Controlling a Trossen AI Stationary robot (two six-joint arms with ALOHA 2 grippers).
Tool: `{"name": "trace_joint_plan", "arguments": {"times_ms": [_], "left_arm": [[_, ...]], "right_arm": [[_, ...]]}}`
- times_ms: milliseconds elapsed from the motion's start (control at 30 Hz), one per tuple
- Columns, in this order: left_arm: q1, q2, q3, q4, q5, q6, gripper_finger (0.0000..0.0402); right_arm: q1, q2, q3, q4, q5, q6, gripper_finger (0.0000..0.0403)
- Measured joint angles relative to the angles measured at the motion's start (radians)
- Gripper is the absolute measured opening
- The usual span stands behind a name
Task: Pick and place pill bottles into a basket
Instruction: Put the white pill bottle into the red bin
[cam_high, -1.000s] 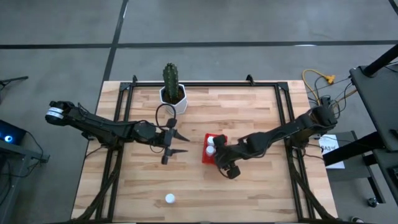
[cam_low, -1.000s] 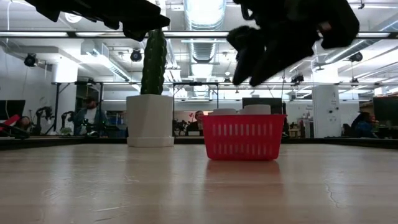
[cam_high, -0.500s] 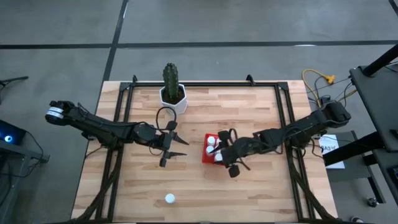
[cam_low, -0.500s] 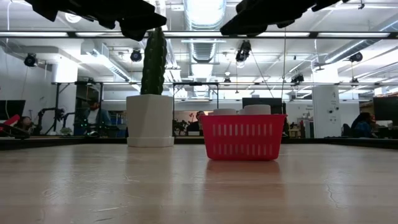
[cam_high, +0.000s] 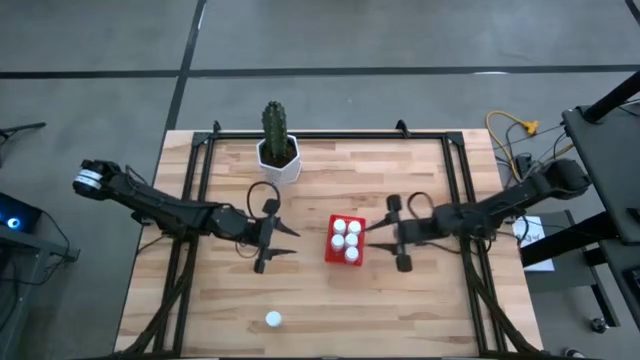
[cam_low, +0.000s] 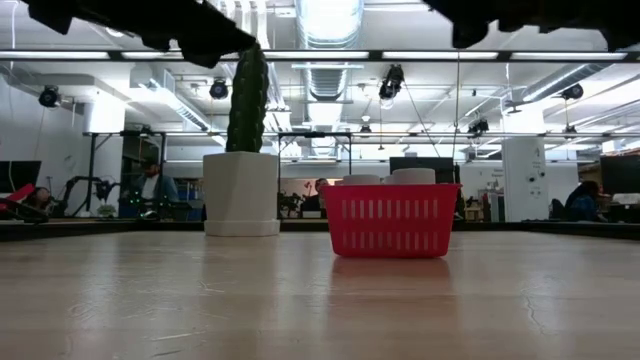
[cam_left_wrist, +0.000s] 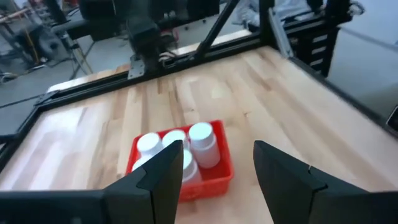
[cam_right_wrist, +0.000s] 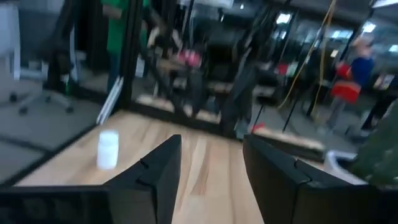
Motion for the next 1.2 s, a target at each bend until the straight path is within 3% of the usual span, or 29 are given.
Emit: {"name": "trace_joint_plan", "arguments": {"times_ms": [133,500,600,867,1200], "left_arm": [[-0.012,-0.023,-0.038,0.038,-0.020,-0.003,0.0178],[-0.027,-0.056,-0.090,0.078,-0.024,-0.019,0.0178],[-0.030,-0.063,-0.122,0.121,-0.028,-0.019,0.0178],[-0.033,-0.123,-0.185,0.197,-0.033,-0.019,0.0178],[-0.044,-0.256,-0.266,0.207,-0.031,-0.013,0.0178]], "right_arm": [[-0.007,-0.117,-0.097,0.072,0.000,-0.011,0.0155],[-0.121,-0.425,-0.290,0.069,-0.039,0.031,0.0139],[-0.139,-0.496,-0.319,0.071,-0.092,0.049,0.0140],[-0.140,-0.642,-0.397,0.080,-0.086,0.050,0.0135],[-0.141,-0.787,-0.435,0.024,-0.036,0.048,0.0079]]}}
